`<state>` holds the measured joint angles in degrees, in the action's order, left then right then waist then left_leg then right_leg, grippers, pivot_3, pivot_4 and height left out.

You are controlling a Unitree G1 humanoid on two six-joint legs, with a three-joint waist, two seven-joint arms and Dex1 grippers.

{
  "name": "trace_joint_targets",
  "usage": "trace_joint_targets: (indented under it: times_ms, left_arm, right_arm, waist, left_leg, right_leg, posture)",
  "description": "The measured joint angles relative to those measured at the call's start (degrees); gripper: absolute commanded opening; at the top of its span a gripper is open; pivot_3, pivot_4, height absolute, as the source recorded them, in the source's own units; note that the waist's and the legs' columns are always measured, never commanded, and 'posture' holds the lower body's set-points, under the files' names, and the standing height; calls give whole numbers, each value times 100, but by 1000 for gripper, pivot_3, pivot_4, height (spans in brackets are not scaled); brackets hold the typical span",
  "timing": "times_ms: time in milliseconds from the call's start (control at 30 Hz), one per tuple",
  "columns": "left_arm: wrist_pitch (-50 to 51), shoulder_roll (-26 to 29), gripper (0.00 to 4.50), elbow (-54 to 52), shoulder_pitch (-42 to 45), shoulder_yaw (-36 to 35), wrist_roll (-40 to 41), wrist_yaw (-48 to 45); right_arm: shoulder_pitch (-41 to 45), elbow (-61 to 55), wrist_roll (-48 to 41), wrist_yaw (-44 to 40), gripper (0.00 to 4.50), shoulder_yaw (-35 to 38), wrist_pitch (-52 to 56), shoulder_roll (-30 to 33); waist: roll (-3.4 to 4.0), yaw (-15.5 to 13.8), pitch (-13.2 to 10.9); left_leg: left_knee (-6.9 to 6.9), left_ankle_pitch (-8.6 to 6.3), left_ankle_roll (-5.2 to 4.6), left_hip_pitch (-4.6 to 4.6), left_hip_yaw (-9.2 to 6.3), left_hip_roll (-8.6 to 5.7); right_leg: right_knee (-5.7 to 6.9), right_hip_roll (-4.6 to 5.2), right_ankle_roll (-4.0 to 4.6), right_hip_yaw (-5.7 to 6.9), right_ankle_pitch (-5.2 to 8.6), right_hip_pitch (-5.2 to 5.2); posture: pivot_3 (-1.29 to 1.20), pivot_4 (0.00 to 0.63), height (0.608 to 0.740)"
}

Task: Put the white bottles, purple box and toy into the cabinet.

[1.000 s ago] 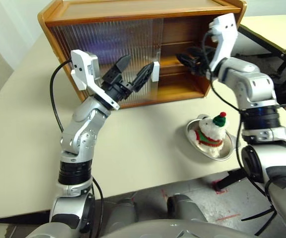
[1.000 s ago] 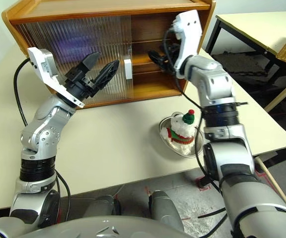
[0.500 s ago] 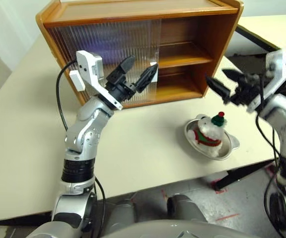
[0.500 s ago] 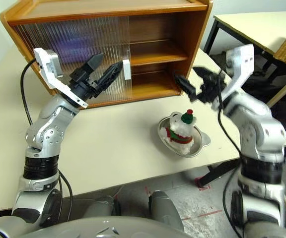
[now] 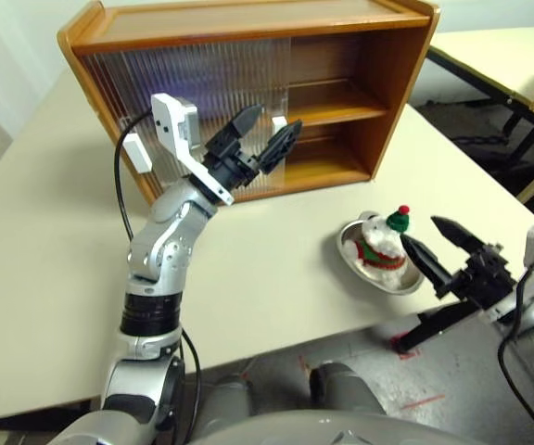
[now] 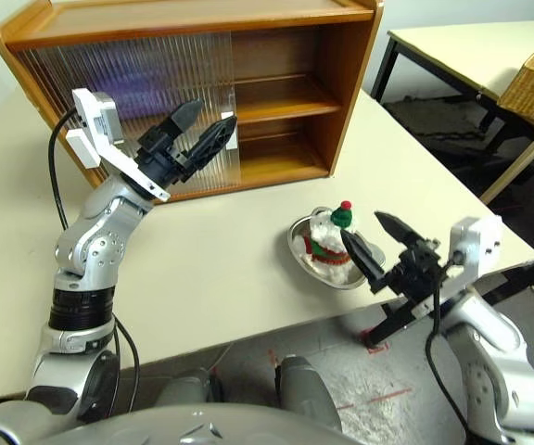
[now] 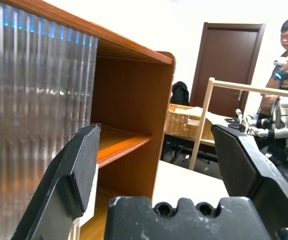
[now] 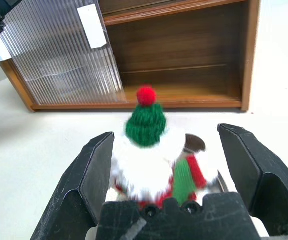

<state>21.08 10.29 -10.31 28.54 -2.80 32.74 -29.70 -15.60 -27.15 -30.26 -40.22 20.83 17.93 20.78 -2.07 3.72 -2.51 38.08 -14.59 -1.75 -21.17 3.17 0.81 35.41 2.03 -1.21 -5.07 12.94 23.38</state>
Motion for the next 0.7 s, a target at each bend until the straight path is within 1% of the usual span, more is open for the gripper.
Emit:
trace_joint_targets:
  times_ms: [167, 300, 467, 700]
  left_arm:
    - [0, 3, 4500, 0, 0, -5, 0, -7]
    - [0, 3, 4500, 0, 0, -8, -2, -5]
    - [0, 3, 4500, -1, 0, -7, -2, -2]
    - [0, 18, 4500, -11, 0, -48, -4, 59]
  right_arm:
    - [-171, 4, -21, -42, 4468, -48, -148, 19]
    - [-264, 35, 4, -16, 4468, -301, -62, 133]
    - [-66, 84, -35, 44, 4468, -421, 18, 227]
    - [-59, 493, -62, 19, 4468, -413, 18, 334]
  waist:
    - [0, -4, 0]
    - [-3, -12, 1]
    - [-6, -24, 1]
    - [-13, -89, 2]
  left_leg:
    - [0, 0, 0, 1, 0, -1]
    - [0, 0, 0, 1, -1, -2]
    - [0, 0, 0, 0, -1, -5]
    - [1, 1, -1, 0, -2, -6]
  right_leg:
    - [1, 0, 2, 0, 1, 0]
    - [0, 0, 2, 1, 1, 1]
    - [0, 0, 0, -1, 0, 0]
    - [0, 0, -2, -1, -1, 1]
  posture:
    - [-28, 0, 740]
    - [-18, 0, 740]
    - [-5, 0, 740]
    - [6, 0, 740]
